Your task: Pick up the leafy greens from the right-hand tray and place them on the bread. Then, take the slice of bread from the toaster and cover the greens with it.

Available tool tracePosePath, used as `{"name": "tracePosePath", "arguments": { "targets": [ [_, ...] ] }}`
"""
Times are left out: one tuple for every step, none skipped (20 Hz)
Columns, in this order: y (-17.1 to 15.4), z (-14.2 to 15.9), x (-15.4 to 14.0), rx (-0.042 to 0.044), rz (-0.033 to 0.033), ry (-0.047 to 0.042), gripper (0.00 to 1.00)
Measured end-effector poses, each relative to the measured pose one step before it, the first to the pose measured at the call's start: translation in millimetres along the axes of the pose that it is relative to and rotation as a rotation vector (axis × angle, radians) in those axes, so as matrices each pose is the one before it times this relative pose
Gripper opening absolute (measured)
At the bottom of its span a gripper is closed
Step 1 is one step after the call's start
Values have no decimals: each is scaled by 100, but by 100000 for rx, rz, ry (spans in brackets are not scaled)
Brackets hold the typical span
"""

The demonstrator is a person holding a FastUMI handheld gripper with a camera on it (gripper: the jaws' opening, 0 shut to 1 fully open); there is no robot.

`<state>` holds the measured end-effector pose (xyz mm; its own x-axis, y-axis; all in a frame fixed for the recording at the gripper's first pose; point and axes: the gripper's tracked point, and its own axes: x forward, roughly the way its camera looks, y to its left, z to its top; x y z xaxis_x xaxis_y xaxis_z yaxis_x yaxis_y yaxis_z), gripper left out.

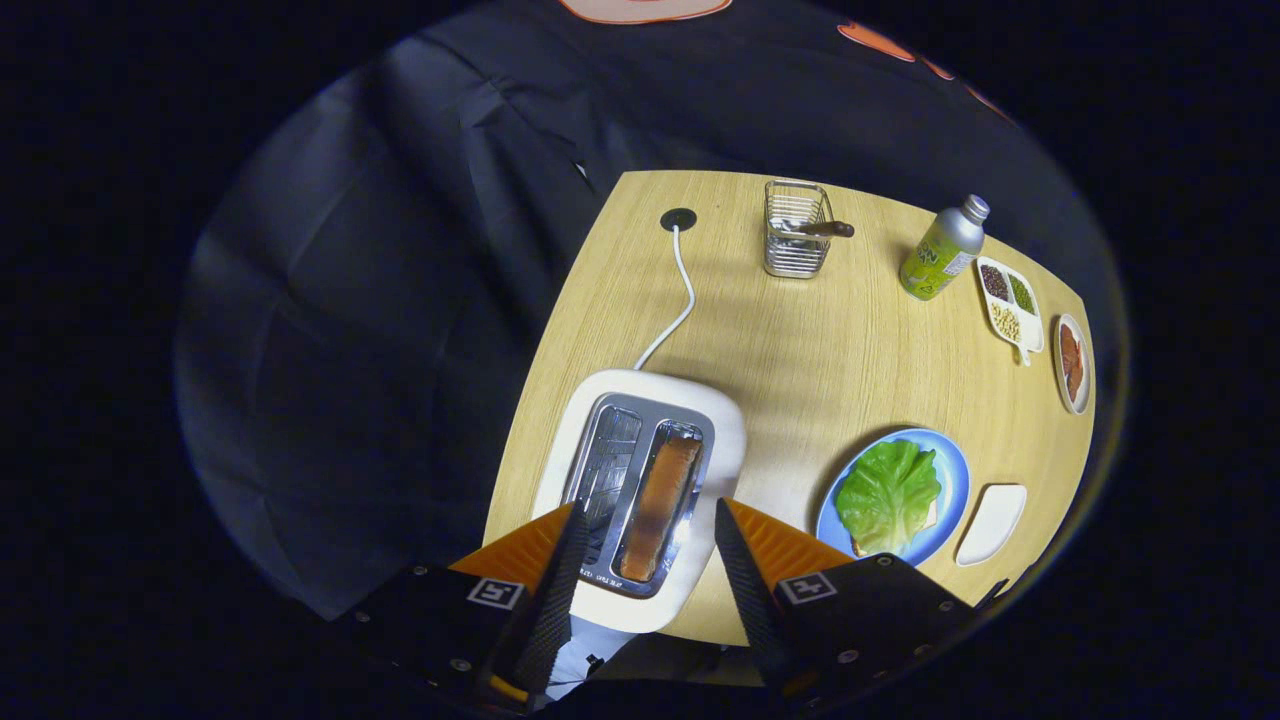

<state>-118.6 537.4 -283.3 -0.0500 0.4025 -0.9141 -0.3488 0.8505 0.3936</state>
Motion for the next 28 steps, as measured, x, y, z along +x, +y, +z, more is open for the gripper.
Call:
{"name": "tracePosePath", "arguments": {
  "targets": [
    [137,-169,414,223,-839,935,76],
    [-4,-25,304,279,-1110,686,70],
    [21,-7,379,389,-991,678,68],
    [24,-45,321,230,-961,409,65],
    [-16,27,342,-34,-1067,478,62],
    [25,-107,287,165,-1041,568,57],
    [4,-101,332,107,-765,791,54],
    [-99,-118,298,187,-993,384,50],
    [-98,2,311,156,-1027,393,47],
    [-218,-103,252,224,-989,416,42],
    [-190,-59,136,815,-469,482,38],
    [6,-120,130,816,-199,339,33],
    [-99,141,-132,1148,192,-253,30],
    [137,111,88,1616,1267,-478,23],
    [75,29,-116,1446,1724,70,20],
    [3,-13,-116,1028,1831,-255,17],
    [-34,110,-309,384,1585,-606,17],
    [-219,48,-256,497,1423,-675,15],
    [-43,48,-408,767,1762,-675,14],
    [84,51,-497,893,2085,-815,14],
    [-36,232,-576,803,2121,-1028,14],
    [-7,128,-752,1267,2218,-1119,14],
    [53,169,-657,1025,2636,-920,14],
    [79,120,-692,936,2480,-759,14],
    [5,68,-647,476,2426,-736,13],
    [-11,62,-724,603,2269,-700,13],
    [-85,155,-648,274,2369,-824,14],
    [16,16,-723,656,2365,-806,14]
  ]
}}
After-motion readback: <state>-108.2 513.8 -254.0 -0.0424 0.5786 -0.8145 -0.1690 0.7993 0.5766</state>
